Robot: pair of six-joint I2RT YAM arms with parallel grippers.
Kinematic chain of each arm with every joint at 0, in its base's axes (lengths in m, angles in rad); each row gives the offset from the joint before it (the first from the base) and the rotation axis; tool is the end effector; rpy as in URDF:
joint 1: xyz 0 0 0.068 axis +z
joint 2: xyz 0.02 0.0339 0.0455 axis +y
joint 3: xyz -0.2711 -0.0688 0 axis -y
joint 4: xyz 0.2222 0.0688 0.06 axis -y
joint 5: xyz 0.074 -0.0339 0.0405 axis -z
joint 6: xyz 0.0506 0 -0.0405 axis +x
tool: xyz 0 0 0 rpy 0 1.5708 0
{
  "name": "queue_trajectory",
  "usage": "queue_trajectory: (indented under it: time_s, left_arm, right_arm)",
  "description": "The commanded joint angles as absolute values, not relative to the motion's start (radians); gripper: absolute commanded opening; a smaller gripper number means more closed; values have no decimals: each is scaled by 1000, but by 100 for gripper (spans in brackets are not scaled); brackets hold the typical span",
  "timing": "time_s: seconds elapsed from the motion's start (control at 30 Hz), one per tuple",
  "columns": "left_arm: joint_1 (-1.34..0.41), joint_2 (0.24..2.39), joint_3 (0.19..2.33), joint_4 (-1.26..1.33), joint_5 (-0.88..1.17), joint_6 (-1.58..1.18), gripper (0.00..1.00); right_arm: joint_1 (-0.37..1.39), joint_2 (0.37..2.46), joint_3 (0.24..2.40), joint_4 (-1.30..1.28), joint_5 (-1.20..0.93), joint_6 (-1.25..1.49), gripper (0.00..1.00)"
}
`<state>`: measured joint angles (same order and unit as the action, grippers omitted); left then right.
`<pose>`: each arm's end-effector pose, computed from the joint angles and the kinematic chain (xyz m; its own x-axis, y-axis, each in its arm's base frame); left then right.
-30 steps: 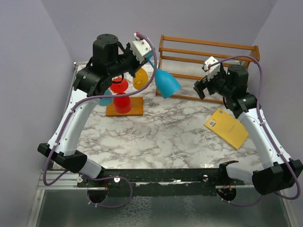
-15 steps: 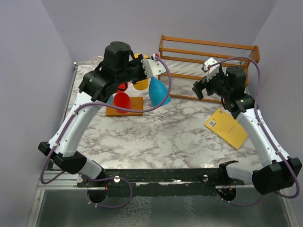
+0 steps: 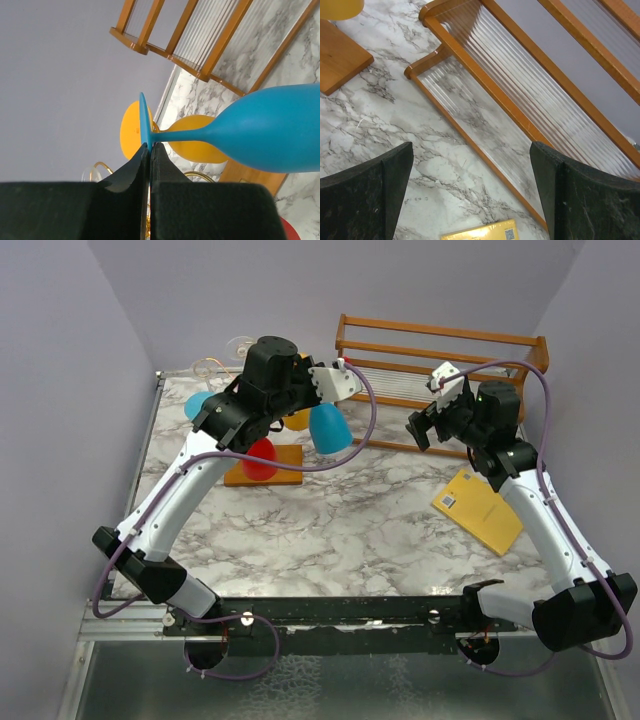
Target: Place the wine glass upside down on the wine glass rack
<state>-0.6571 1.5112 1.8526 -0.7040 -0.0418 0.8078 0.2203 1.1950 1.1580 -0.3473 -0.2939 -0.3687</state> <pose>0.2464 -0.1874 0.4709 0.2246 0.7387 -0.6354 0.6034 0.4066 0.6860 0.2488 0.0707 0.3715 -0.1714 -0.3919 -0.9039 -0.5714 0.7870 -0.2328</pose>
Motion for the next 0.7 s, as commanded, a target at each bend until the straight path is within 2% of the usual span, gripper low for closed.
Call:
queue_trajectory:
  time_s: [0.0,0.67]
  left_arm:
    - [-666,1505,1831,-627,-138,839,0]
    - [-669,1458,1746,-584,-270,910,0]
  right_arm:
    - [215,1180,1143,-313,-313,-372,100]
    - [214,1182,1143,-318,-318,-380,100]
